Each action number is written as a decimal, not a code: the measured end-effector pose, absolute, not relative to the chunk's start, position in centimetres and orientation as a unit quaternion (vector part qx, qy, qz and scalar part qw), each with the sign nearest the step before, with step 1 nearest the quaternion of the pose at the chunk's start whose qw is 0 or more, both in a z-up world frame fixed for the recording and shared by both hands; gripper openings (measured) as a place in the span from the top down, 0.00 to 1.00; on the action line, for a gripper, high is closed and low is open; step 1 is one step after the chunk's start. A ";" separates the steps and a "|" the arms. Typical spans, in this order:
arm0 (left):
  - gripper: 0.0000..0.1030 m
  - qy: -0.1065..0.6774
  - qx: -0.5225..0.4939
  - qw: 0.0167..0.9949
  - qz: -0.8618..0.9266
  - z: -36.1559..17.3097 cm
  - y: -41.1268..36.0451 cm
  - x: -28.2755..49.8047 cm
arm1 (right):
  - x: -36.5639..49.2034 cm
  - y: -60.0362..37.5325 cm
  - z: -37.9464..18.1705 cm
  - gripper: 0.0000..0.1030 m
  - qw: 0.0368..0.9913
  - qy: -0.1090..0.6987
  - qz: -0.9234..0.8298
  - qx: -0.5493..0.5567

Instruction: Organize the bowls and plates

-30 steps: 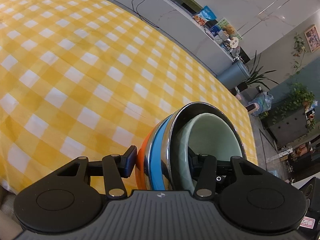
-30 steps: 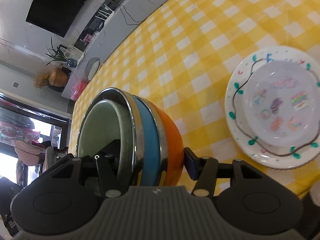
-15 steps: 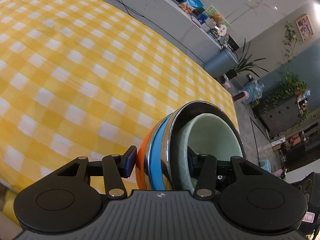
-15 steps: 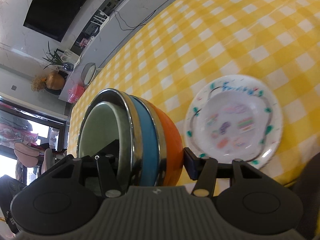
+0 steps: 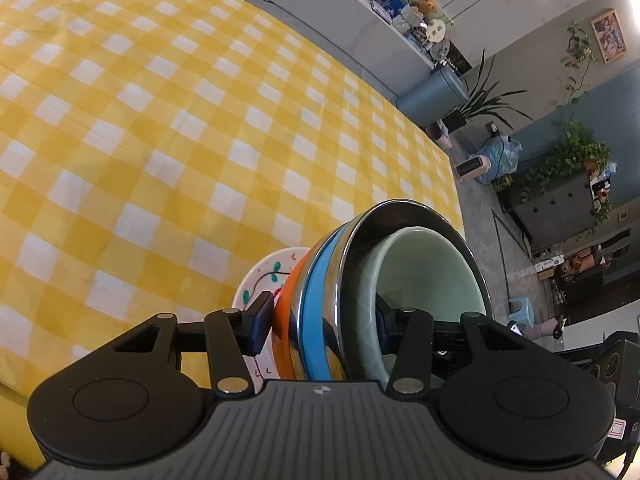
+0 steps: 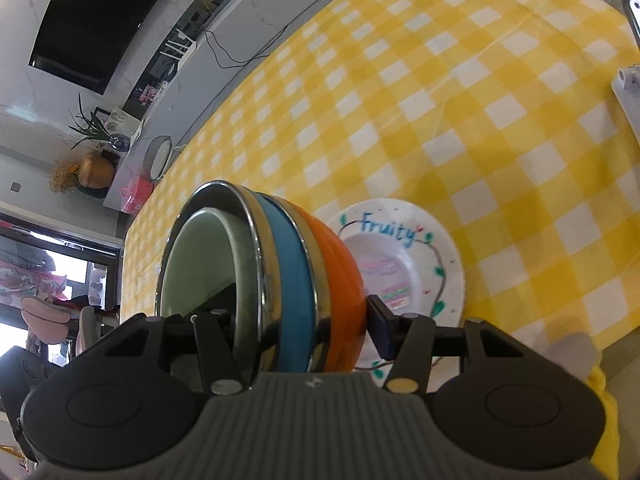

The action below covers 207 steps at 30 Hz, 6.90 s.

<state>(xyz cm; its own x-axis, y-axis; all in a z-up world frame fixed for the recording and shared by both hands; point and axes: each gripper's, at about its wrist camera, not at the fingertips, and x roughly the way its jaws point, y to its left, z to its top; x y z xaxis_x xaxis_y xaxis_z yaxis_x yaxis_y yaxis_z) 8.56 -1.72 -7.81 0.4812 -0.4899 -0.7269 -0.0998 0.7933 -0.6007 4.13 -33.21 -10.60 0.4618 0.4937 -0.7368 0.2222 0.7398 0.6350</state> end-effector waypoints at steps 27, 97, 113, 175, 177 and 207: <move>0.47 0.519 -0.266 0.804 -0.115 -9.7 -3.6 8.9 | 4.3 -35.2 -14.2 0.47 0.766 0.514 0.082 0.376; 0.44 0.237 0.052 0.966 -0.092 -0.8 -3.4 -5.4 | -9.0 -26.4 -5.6 0.12 0.961 0.253 0.113 -0.012; 0.29 0.271 0.115 0.953 -0.068 -4.6 -4.8 -6.2 | -11.3 -25.3 -9.2 0.12 0.958 0.257 0.109 -0.063; 0.27 0.296 0.138 0.942 -0.073 -5.6 -5.0 -6.5 | -10.6 -25.7 -10.6 0.09 0.952 0.284 0.101 -0.045; 0.27 0.297 0.139 0.942 -0.073 -5.6 -5.0 -6.5 | -10.6 -25.8 -10.6 0.09 0.952 0.285 0.102 -0.046; 0.27 0.295 0.141 0.942 -0.075 -5.6 -5.0 -6.4 | -10.6 -25.9 -10.7 0.08 0.952 0.286 0.099 -0.051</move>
